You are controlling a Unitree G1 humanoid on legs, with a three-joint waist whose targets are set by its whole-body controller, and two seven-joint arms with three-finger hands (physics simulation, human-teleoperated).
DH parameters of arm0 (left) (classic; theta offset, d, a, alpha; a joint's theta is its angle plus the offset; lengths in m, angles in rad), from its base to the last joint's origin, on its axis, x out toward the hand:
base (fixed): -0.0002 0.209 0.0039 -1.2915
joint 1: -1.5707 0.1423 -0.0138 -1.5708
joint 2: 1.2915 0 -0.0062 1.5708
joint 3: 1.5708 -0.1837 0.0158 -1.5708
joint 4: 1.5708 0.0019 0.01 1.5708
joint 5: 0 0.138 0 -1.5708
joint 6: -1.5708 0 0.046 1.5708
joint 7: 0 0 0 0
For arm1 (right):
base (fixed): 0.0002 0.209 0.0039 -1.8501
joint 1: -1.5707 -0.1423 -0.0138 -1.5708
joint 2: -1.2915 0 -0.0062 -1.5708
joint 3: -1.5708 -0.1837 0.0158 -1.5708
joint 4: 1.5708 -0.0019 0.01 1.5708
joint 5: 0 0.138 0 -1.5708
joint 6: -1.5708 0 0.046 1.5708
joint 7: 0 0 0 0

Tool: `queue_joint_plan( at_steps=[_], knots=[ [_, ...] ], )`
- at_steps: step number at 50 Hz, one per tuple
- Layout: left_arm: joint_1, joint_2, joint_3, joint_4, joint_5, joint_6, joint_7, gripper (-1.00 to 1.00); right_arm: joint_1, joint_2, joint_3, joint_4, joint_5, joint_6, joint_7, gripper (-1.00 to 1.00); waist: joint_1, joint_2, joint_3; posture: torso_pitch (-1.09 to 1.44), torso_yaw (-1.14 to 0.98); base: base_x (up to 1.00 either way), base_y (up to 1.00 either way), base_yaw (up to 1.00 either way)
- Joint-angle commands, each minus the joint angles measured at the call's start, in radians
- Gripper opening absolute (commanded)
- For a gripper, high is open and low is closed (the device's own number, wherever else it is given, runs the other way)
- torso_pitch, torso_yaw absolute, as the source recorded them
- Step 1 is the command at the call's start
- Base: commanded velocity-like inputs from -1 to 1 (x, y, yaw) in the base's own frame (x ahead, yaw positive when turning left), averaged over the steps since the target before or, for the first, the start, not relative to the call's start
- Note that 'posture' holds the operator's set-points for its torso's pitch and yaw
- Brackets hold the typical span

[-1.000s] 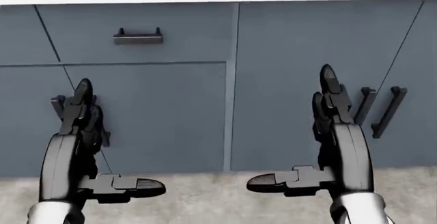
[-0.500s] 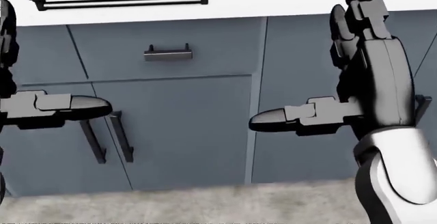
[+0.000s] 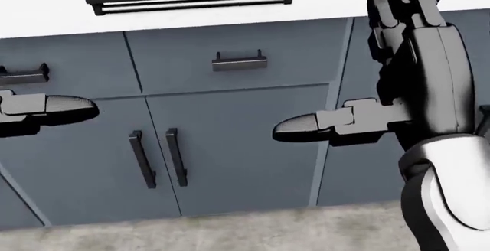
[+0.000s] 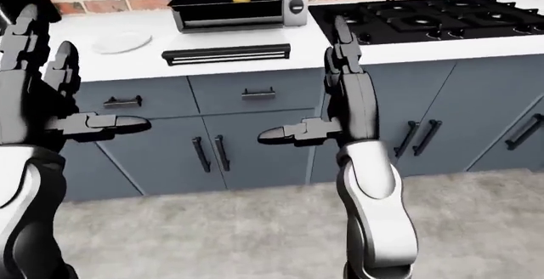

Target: Pick the bread from the tray and place it on the plate on the counter.

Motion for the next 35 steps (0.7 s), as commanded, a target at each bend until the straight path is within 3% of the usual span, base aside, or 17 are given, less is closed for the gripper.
queue_joint_plan(
  at_steps=[1,5,8,9,10,13,15,17,18,20,21,22,26,30,33,35],
  knots=[
    [-0.022,0.009,0.004,-0.032,0.0,-0.032,-0.004,1.0,-0.028,-0.006,-0.008,-0.034,-0.005,-0.041,-0.008,1.0,-0.002,-0.002,-0.014,0.0,0.0,0.06,0.5,0.0],
    [-0.019,0.011,0.006,-0.038,0.005,-0.033,-0.007,1.0,-0.026,-0.005,-0.009,-0.037,-0.004,-0.042,-0.009,1.0,-0.001,-0.039,-0.009,0.0,0.0,0.06,0.48,0.0],
    [-0.019,0.01,0.005,-0.04,0.008,-0.036,-0.009,1.0,-0.033,-0.006,-0.01,-0.044,-0.001,-0.032,-0.01,1.0,0.002,-0.082,-0.017,0.0,0.0,0.06,0.47,0.0],
    [-0.019,0.01,0.003,-0.04,0.011,-0.038,-0.009,1.0,-0.035,-0.008,-0.011,-0.044,-0.001,-0.032,-0.01,1.0,-0.01,-0.051,-0.02,0.0,0.0,0.06,0.48,0.0],
    [-0.019,0.009,0.002,-0.039,0.012,-0.041,-0.009,1.0,-0.037,-0.009,-0.013,-0.046,0.002,-0.028,-0.009,1.0,-0.001,-0.074,-0.024,0.0,0.0,0.06,0.47,0.0],
    [-0.019,0.007,0.0,-0.036,0.016,-0.048,-0.011,1.0,-0.043,-0.013,-0.014,-0.05,0.005,-0.022,-0.011,1.0,-0.003,-0.076,-0.037,0.0,0.0,0.07,0.46,0.0],
    [-0.019,0.005,-0.001,-0.033,0.018,-0.053,-0.011,1.0,-0.049,-0.015,-0.014,-0.046,0.003,-0.024,-0.013,1.0,-0.005,-0.054,-0.023,0.0,0.0,0.05,0.46,0.0],
    [-0.017,0.003,-0.003,-0.032,0.021,-0.055,-0.013,1.0,-0.049,-0.017,-0.011,-0.05,0.002,-0.021,-0.011,1.0,-0.011,-0.019,-0.012,0.0,0.0,0.07,0.45,0.0],
    [-0.016,0.004,0.0,-0.038,0.02,-0.05,-0.014,1.0,-0.047,-0.017,-0.012,-0.055,0.003,-0.02,-0.008,1.0,-0.013,0.007,-0.015,0.0,0.0,0.07,0.46,0.0],
    [-0.027,0.012,0.008,-0.05,0.017,-0.031,-0.016,1.0,-0.054,-0.022,-0.017,-0.068,0.006,-0.008,-0.004,1.0,-0.015,0.099,-0.06,0.0,0.0,0.17,0.48,0.0],
    [-0.031,0.014,0.008,-0.051,0.015,-0.029,-0.016,1.0,-0.057,-0.021,-0.018,-0.068,0.007,-0.006,-0.004,1.0,-0.006,0.046,-0.012,0.0,0.0,0.2,0.49,0.0],
    [-0.03,0.015,0.007,-0.049,0.018,-0.033,-0.016,1.0,-0.06,-0.023,-0.015,-0.066,0.004,-0.006,-0.005,1.0,-0.007,0.049,0.002,0.0,0.0,0.2,0.5,0.0],
    [-0.057,0.025,0.007,-0.048,0.014,-0.016,-0.014,1.0,-0.091,-0.023,-0.016,-0.073,0.013,0.021,-0.009,1.0,-0.007,0.005,-0.003,0.0,0.0,0.2,0.43,0.0],
    [-0.066,0.03,0.018,-0.059,0.002,-0.001,-0.009,1.0,-0.095,-0.026,-0.014,-0.072,0.02,0.019,-0.006,1.0,-0.009,-0.012,-0.007,0.0,0.0,0.22,0.33,0.0],
    [-0.054,0.032,0.022,-0.056,0.002,-0.016,-0.003,1.0,-0.1,-0.023,-0.013,-0.069,0.026,0.014,-0.007,1.0,-0.01,-0.023,0.003,0.0,0.0,0.36,0.17,0.0],
    [-0.054,0.034,0.022,-0.064,0.001,-0.011,0.001,1.0,-0.098,-0.025,-0.012,-0.075,0.025,0.015,-0.008,1.0,-0.011,-0.008,-0.001,0.0,0.0,0.38,0.04,0.0]
  ],
)
